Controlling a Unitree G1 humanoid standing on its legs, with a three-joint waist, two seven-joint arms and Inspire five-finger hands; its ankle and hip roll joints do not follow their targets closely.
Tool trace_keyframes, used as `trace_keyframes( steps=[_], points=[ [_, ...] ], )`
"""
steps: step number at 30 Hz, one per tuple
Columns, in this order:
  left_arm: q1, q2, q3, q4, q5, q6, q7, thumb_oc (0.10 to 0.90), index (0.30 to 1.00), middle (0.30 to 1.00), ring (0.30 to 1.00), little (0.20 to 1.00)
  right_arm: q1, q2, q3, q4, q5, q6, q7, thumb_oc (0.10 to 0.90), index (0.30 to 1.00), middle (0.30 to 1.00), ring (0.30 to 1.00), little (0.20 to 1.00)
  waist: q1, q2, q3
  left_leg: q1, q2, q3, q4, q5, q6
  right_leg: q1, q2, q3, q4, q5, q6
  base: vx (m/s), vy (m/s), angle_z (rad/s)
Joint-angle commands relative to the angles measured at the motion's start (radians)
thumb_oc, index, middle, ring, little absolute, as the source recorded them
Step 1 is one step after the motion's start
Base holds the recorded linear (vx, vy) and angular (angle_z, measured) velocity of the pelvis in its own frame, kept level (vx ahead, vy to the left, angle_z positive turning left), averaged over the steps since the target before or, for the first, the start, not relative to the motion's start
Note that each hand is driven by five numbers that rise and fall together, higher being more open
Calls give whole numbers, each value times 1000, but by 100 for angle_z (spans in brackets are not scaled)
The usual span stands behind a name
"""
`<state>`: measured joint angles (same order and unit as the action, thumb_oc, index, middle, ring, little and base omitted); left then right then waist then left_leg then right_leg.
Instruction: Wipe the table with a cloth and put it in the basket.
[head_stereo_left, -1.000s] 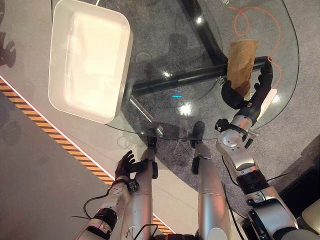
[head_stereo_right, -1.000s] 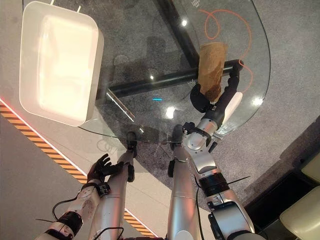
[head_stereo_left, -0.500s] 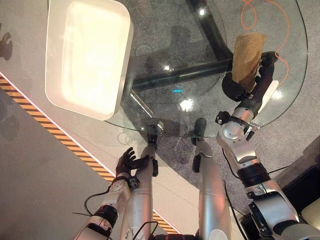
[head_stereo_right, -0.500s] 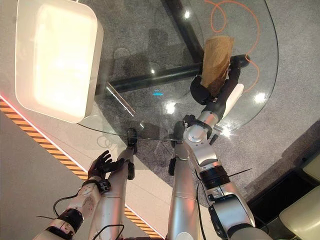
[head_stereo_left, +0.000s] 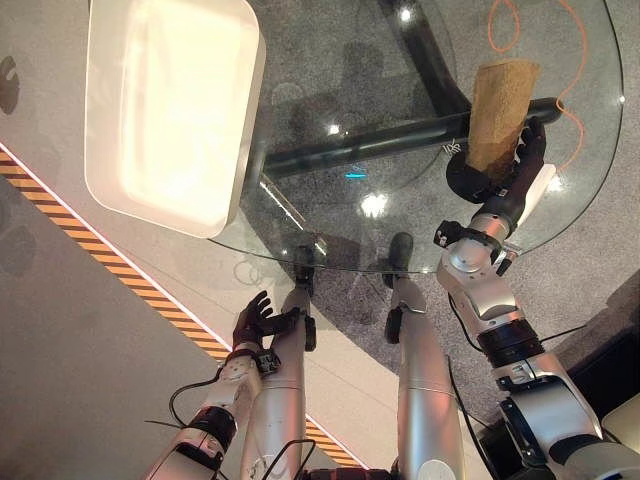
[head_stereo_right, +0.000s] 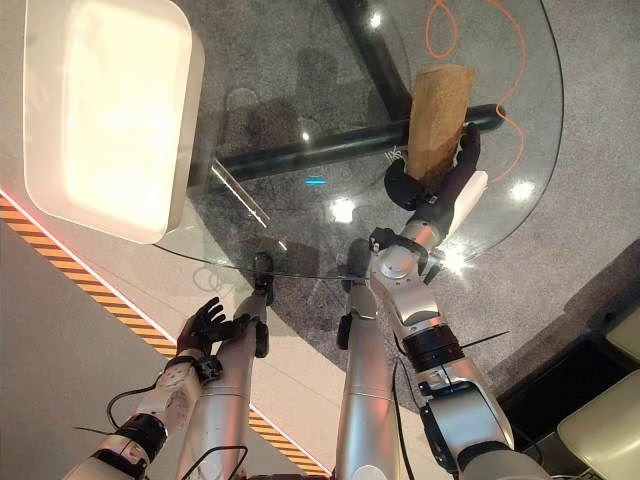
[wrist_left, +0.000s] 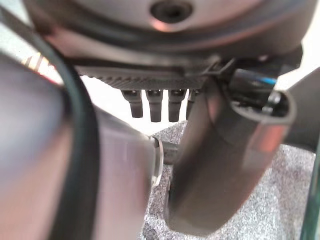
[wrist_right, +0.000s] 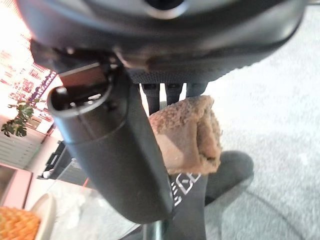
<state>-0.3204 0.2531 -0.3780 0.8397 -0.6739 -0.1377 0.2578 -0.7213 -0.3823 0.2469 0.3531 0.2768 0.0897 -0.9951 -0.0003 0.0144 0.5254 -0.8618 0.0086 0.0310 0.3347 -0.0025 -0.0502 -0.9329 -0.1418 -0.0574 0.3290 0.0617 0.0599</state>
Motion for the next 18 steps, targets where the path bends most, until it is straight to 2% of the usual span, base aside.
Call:
trace_keyframes(
  steps=[1,3,9,10,11,12,18],
  points=[
    [97,-69,-49,-8,-38,18,21,800,900,900,900,900,11,-73,-4,-34,32,13,-56,800,900,900,900,900,-5,42,-5,-83,-77,17,44,16,53,-21,69,-14,-49,58,-11,0,0,0],
    [97,-71,-50,-5,-40,13,23,800,900,900,900,900,3,-76,0,-25,36,36,-64,800,900,900,900,900,-3,41,-5,-82,-78,17,38,18,54,-21,71,-14,-51,58,-11,0,0,0],
    [100,-71,-50,-2,-42,14,26,800,900,900,900,900,1,-80,12,-28,44,34,-50,800,900,900,900,900,0,40,-5,-80,-81,16,33,19,54,-20,71,-15,-53,57,-9,1,1,1],
    [100,-71,-49,-2,-43,14,25,800,900,900,900,900,1,-80,12,-31,43,35,-50,742,851,851,851,842,0,39,-5,-80,-81,15,32,19,54,-20,71,-15,-53,57,-9,0,0,0],
    [102,-71,-48,-3,-42,13,24,800,900,900,900,900,1,-81,12,-33,41,36,-47,265,441,441,441,365,0,39,-5,-80,-81,15,32,19,54,-19,71,-15,-55,57,-9,0,0,0],
    [104,-71,-47,-2,-38,13,22,800,900,900,900,900,-4,-82,13,-35,44,38,-45,100,300,300,300,200,1,39,-5,-81,-82,14,31,19,53,-20,71,-16,-55,58,-8,0,0,0],
    [106,-77,-48,2,-43,1,25,800,900,900,900,900,-3,-67,16,-57,32,48,-41,100,300,300,300,200,1,38,-5,-79,-82,14,28,18,53,-21,73,-16,-54,56,-10,0,0,0]
  ],
)
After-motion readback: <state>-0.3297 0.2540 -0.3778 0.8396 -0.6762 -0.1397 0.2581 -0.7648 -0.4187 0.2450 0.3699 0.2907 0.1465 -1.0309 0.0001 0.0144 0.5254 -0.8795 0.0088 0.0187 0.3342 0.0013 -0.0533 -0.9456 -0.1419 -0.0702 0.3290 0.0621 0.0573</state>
